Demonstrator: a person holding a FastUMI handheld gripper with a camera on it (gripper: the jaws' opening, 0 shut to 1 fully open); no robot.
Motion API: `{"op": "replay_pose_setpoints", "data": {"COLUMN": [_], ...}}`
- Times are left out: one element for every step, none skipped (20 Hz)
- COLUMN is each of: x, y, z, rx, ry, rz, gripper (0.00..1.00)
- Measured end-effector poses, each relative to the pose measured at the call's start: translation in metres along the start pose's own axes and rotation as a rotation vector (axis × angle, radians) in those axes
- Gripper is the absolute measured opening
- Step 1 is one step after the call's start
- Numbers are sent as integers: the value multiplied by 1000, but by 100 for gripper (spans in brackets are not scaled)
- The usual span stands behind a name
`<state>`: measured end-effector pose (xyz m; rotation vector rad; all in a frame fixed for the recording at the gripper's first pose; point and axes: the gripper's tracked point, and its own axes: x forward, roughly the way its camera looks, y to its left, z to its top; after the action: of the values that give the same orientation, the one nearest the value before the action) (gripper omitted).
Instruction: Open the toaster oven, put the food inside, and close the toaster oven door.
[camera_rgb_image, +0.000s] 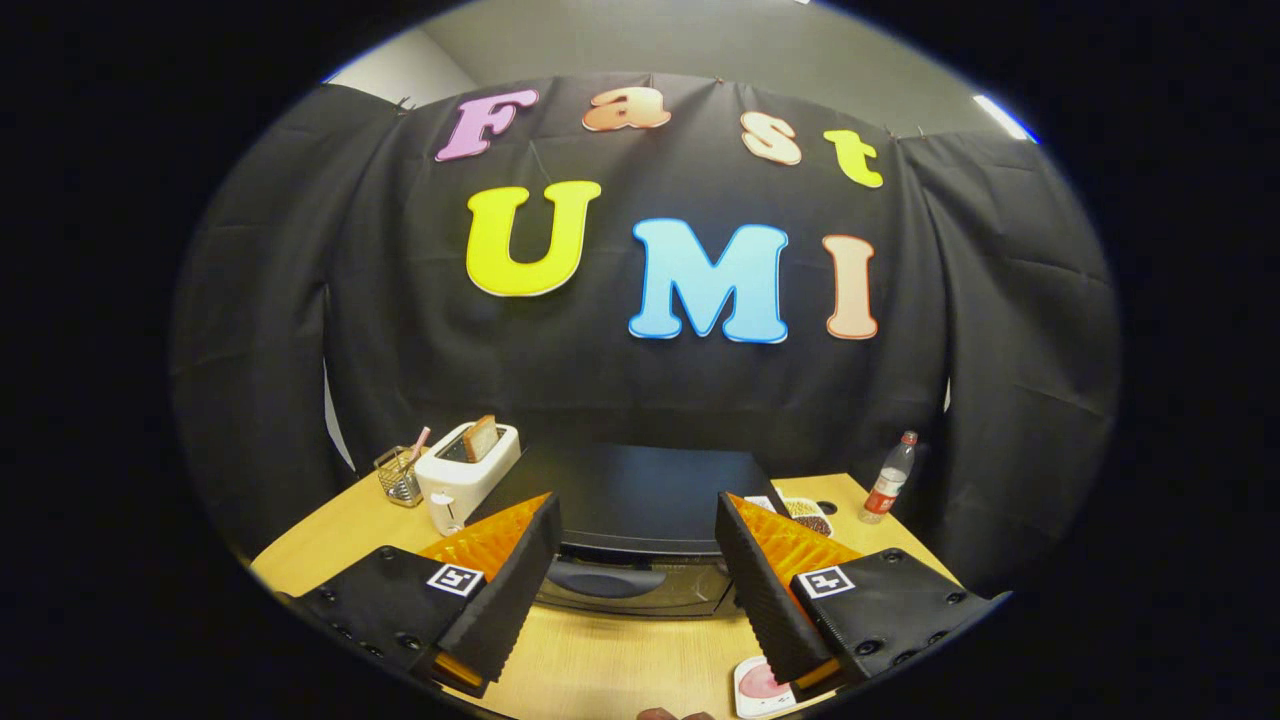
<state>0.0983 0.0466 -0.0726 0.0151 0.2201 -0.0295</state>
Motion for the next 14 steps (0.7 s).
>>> {"op": "replay_pose_setpoints", "data": {"x": [9, 18, 27, 36, 44, 51, 59, 64, 69, 72, 75, 78, 78, 81], "y": [2, 2, 3, 3, 5, 7, 8, 9, 10, 11, 12, 14, 14, 14], "z": [-10, -18, -28, -34, -42, -47, -55, -60, -64, -70, -75, -80, -80, -79], "rx": [1, 1, 3, 5, 7, 12, 19, 30, 42, 59, 78, 97, 99, 98], "ry": [25, 47, 70, 89, 107, 125, 140, 153, 166, 180, 195, 217, 210, 209], "rz": [-2, -6, -10, -12, -13, -13, -11, -12, -14, -14, -13, -10, -14, -14], "gripper": [98, 98, 98, 98, 98, 98, 98, 98, 98, 98, 98, 98, 98, 99]}}
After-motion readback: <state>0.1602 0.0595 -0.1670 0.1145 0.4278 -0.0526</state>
